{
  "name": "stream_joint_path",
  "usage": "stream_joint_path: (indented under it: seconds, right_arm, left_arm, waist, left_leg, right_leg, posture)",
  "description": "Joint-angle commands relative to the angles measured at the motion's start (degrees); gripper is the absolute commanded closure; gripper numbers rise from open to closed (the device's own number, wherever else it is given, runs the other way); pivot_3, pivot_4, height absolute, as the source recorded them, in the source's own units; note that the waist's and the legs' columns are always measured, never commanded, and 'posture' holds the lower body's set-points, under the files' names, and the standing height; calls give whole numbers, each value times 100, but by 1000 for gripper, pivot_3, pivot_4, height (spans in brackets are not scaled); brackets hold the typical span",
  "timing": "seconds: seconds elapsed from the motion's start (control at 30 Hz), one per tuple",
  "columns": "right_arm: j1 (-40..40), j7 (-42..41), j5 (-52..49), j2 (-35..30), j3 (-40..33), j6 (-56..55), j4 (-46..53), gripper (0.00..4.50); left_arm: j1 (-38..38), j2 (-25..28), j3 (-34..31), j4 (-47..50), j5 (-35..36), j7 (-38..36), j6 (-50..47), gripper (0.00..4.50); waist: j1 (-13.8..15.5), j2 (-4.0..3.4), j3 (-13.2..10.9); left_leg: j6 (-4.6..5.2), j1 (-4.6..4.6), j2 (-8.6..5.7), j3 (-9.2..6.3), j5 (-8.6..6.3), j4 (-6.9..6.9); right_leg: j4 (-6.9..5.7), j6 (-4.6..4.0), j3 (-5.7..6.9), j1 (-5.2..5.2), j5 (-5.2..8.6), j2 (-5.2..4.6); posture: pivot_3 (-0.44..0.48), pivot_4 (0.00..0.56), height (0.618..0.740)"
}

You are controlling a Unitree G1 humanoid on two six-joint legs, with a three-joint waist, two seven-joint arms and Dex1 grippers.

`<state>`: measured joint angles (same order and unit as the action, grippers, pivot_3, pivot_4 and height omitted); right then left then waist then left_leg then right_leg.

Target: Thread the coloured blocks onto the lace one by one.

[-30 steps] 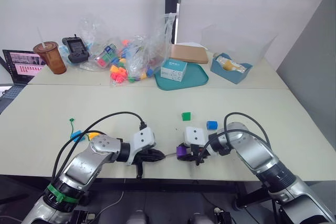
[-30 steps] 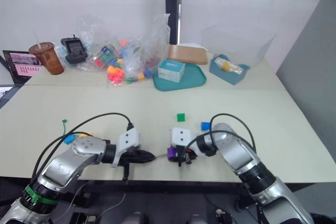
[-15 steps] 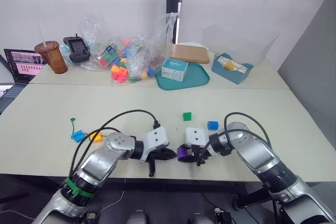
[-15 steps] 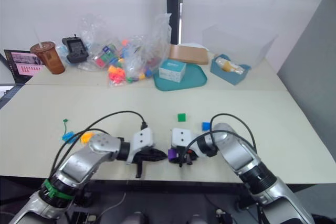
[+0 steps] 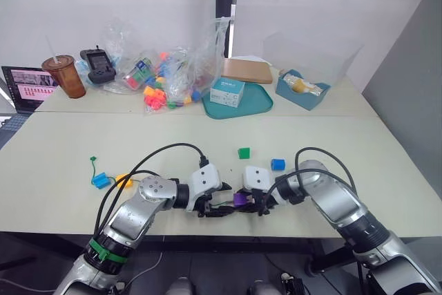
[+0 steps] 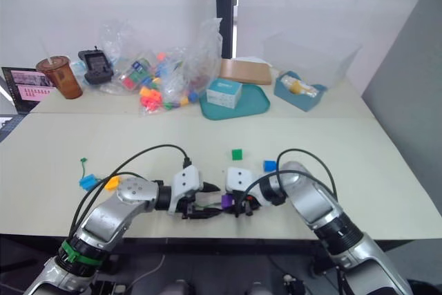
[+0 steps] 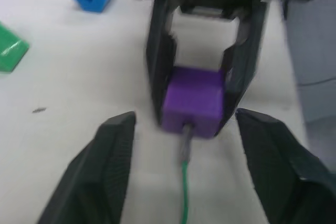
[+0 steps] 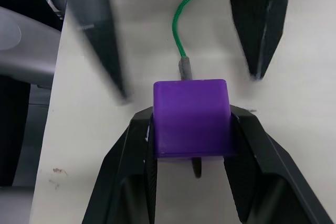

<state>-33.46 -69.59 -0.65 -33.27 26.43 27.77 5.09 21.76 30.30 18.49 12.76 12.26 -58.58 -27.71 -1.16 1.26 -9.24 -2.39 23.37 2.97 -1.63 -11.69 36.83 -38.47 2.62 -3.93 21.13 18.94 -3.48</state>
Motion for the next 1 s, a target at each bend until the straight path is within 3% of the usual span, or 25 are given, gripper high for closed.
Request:
stream_joint_path:
  seconds: [0.03,0.1,0.13,0.43,0.57,0.8,1.0]
  right_arm:
    - [30,37,127,34,207,0,-143,3299]
    - [23,40,121,35,198,5,-145,3299]
    - [25,36,115,29,193,10,-137,3299]
    - [69,-4,91,-22,170,53,-85,3299]
    - [45,-5,89,-30,152,62,-91,3299]
    - [57,12,103,-40,155,73,-91,3299]
    - [56,36,112,-50,150,109,-80,3299]
  left_arm:
    - [-336,414,-209,238,89,-170,82,1291]
    - [-461,518,-242,225,110,-162,87,1291]
    - [-485,530,-279,197,111,-118,89,1548]
    - [-480,593,-423,-71,79,-10,121,4453]
    - [-475,685,-313,-181,-4,-151,252,4487]
    - [35,103,-141,-406,-45,-15,352,4487]
    - [232,-78,57,-498,-77,-125,369,4487]
  waist:
    - [-54,-1,0]
    - [-55,-1,0]
    - [-48,0,0]
    - [0,0,0]
    - [0,0,0]
    - [28,1,0]
    - [16,0,0]
  left_leg:
    - [0,-5,2,0,0,-6]
    - [0,-7,2,0,0,-10]
    - [0,-6,2,0,0,-10]
    - [0,-5,1,2,0,-9]
    - [0,-6,2,3,0,-9]
    - [0,-2,0,3,0,-8]
    - [0,-3,0,2,0,-7]
  right_leg:
    - [0,0,-1,0,0,2]
    - [-1,-1,-1,1,1,2]
    - [0,-1,-1,0,1,2]
    - [1,-1,-1,0,1,0]
    - [1,-1,-1,0,1,0]
    - [2,-1,0,0,1,0]
    - [1,-1,-1,0,1,0]
  posture:
    - [0,150,740]
    - [0,150,740]
    - [0,150,740]
    - [0,150,740]
    - [0,150,740]
    - [0,150,740]
    - [0,150,740]
